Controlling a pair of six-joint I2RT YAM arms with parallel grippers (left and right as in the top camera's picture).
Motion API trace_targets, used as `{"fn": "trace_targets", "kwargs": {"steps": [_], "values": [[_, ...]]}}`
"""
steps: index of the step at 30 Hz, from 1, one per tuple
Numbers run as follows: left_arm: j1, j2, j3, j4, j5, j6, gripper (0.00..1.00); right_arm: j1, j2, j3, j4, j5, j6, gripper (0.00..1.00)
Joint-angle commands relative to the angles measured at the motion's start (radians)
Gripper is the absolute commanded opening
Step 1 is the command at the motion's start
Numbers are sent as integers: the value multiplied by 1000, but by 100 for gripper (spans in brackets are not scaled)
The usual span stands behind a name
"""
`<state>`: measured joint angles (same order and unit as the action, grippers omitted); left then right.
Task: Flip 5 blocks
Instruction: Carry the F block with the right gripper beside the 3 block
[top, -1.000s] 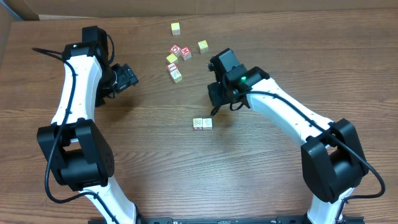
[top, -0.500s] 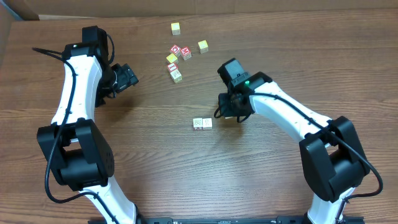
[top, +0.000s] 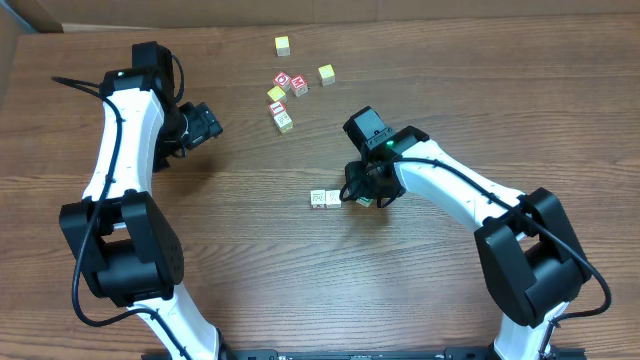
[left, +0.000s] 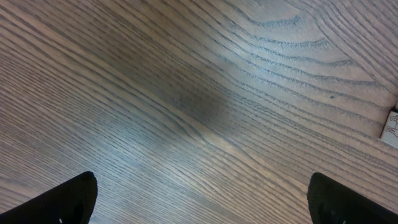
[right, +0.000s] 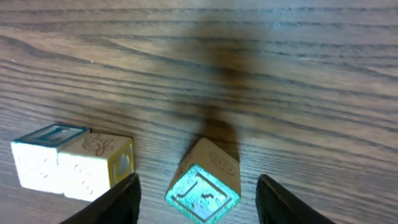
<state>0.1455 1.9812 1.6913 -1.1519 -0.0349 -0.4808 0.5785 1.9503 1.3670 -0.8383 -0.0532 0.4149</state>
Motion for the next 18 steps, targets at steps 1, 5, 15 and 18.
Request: {"fn": "trace_targets", "kwargs": {"steps": [1,5,15,18], "values": [[-2,8,-2,1,-5,-21,100,-35,-63,64,-24,-5,5,64],[-2,8,-2,1,-5,-21,100,-75,-86,68,-79,-38,6,67],[-2,8,-2,1,-5,-21,100,-152,-86,-19,-97,-65,146,13],[-2,8,-2,1,-5,-21,100,-141,-86,-75,-56,-72,170,4]]}}
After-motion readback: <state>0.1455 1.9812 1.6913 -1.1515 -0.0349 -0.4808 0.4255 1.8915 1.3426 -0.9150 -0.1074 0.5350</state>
